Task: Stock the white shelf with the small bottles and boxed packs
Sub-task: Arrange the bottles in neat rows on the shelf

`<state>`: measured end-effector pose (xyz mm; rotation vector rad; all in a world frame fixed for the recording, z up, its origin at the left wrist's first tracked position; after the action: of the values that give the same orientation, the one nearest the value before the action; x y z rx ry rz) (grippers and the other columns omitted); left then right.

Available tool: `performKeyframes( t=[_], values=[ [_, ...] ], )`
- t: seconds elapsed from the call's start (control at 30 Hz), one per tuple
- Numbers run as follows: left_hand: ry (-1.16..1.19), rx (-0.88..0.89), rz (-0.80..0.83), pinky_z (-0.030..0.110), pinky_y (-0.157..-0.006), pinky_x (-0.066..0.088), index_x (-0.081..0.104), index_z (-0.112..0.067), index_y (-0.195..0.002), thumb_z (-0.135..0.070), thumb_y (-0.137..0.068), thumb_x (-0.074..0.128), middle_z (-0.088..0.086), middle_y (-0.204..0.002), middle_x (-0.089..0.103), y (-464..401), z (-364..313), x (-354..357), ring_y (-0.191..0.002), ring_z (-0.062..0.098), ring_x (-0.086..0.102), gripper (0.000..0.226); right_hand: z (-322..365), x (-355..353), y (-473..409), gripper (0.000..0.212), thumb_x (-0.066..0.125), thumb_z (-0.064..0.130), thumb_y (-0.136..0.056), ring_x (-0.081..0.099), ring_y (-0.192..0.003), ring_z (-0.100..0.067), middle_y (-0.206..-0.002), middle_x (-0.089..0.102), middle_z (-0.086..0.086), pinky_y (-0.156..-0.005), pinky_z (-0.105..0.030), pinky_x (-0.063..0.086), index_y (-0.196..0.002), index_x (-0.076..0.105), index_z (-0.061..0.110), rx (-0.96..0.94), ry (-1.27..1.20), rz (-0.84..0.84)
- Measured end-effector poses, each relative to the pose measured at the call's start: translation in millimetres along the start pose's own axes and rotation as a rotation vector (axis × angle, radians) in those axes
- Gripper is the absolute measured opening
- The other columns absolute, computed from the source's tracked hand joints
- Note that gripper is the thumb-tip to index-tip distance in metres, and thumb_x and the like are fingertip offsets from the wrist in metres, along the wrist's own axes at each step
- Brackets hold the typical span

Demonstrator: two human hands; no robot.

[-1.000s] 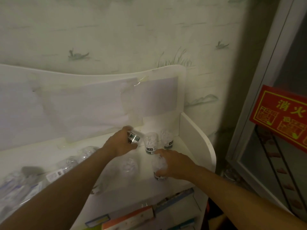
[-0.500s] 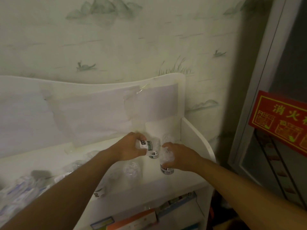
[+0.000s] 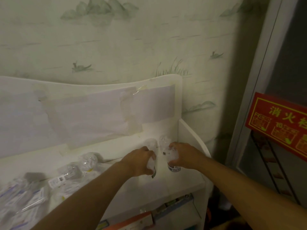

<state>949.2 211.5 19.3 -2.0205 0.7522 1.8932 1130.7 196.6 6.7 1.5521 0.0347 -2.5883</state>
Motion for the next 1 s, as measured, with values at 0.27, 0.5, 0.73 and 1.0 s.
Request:
performKeyframes(
  t=[0.27, 0.5, 0.73, 1.0],
  values=[
    [-0.044, -0.028, -0.058, 0.040, -0.093, 0.048, 0.043, -0.030, -0.133, -0.043, -0.075, 0.073, -0.002, -0.131, 0.052, -16.7, -2.7, 14.9, -0.116, 0.021, 0.049, 0.066, -12.2, 7.0, -7.8, 0.069, 0.076, 0.041, -0.075, 0.055, -0.116, -0.018, -0.136, 0.052, 0.001, -0.090, -0.030, 0.048, -0.136, 0.046, 0.026, 0.014, 0.021, 0.022],
    [-0.116, -0.004, -0.077, 0.039, -0.098, 0.046, 0.036, -0.031, -0.139, -0.040, -0.079, 0.071, -0.004, -0.142, 0.045, -29.2, -6.1, 20.8, -0.126, 0.022, 0.043, 0.070, -10.4, 11.8, -16.8, 0.068, 0.074, 0.043, -0.077, 0.053, -0.119, -0.017, -0.140, 0.049, 0.004, -0.094, -0.030, 0.046, -0.137, 0.044, 0.029, -0.018, 0.027, 0.023],
    [-0.071, -0.008, -0.161, 0.041, -0.102, 0.041, 0.037, -0.031, -0.139, -0.069, -0.080, 0.054, -0.004, -0.141, 0.048, -31.9, -1.5, 14.8, -0.123, 0.021, 0.048, 0.072, -8.8, 8.2, -23.7, 0.078, 0.069, 0.063, -0.074, 0.053, -0.120, -0.017, -0.140, 0.050, 0.003, -0.095, -0.034, 0.047, -0.139, 0.042, 0.029, -0.048, 0.041, 0.070],
    [0.151, -0.155, -0.337, 0.032, -0.092, 0.049, 0.054, -0.030, -0.125, -0.047, -0.093, 0.051, -0.007, -0.129, 0.055, -31.7, 37.8, -22.6, -0.108, 0.014, 0.056, 0.036, -3.2, -15.9, -42.7, 0.047, 0.056, 0.054, -0.090, 0.057, -0.108, -0.018, -0.123, 0.057, 0.000, -0.088, -0.030, 0.046, -0.125, 0.054, 0.023, -0.032, 0.007, -0.102]
  ],
)
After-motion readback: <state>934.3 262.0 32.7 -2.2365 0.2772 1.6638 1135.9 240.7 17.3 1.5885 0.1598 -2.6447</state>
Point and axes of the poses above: each hand's wrist, its own y-axis away from the middle knuckle, its own x-axis out of the palm, z = x × y, the point moved 5 cm from there along -y, towards the middle knuckle
